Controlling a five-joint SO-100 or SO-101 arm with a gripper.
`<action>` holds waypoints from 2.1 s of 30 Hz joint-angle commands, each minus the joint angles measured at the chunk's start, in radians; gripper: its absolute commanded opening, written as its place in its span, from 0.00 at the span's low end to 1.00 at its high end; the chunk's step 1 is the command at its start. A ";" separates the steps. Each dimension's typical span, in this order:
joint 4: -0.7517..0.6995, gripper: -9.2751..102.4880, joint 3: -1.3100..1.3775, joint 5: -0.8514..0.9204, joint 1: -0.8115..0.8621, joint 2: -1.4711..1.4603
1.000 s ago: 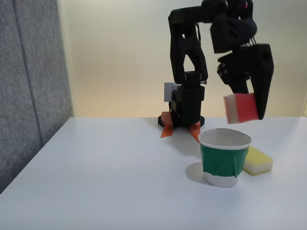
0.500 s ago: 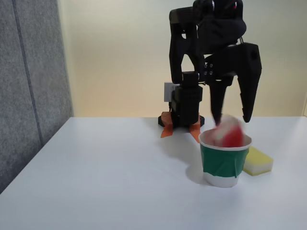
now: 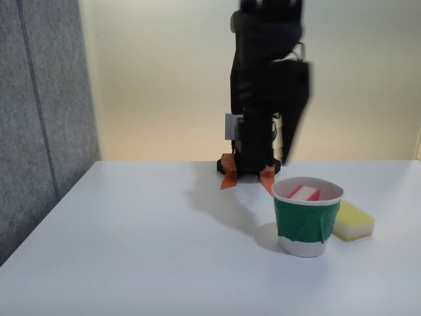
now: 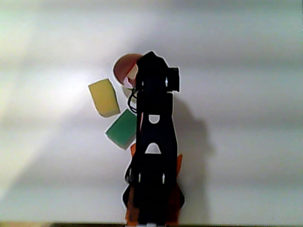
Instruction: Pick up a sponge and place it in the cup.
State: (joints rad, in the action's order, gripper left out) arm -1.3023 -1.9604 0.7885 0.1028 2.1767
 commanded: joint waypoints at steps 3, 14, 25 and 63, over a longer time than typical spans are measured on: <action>-0.002 0.08 -0.416 -0.403 0.035 0.357; 0.218 0.08 -1.173 -0.782 -0.057 1.172; 0.049 0.08 -1.226 -0.561 -0.006 1.186; 0.044 0.08 -1.275 -0.565 -0.018 1.190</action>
State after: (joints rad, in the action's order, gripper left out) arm -1.2625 -3.1876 0.1933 0.0844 3.3471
